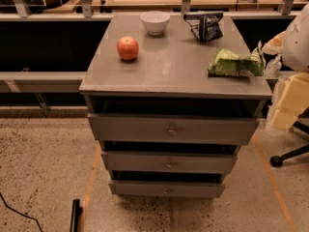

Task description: Place green jalapeno chip bag into white bowl

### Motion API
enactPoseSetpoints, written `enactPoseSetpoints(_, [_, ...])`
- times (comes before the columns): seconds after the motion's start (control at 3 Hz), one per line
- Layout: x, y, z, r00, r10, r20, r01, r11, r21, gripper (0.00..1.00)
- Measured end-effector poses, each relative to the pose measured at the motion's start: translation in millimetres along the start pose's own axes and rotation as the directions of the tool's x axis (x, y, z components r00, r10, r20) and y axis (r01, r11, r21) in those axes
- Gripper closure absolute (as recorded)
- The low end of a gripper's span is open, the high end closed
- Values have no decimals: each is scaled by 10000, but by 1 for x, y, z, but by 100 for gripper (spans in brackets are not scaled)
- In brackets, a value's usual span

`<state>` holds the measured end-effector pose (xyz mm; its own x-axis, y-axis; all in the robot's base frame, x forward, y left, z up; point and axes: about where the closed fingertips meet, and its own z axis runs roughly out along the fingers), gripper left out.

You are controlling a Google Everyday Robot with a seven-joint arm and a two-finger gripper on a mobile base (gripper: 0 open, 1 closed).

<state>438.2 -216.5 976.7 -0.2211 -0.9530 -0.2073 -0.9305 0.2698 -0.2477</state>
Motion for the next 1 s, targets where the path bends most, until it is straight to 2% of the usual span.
enactPoseSetpoints(0.33, [0,0,0,10000,0,1,0,10000,2,0])
enactPoseSetpoints(0.67, [1,-16,11,9944,570,887,-584,9982,127,0])
enactPoseSetpoints(1.0, [16,-66,40,9404,2032,2727,-2143,9767,109,0])
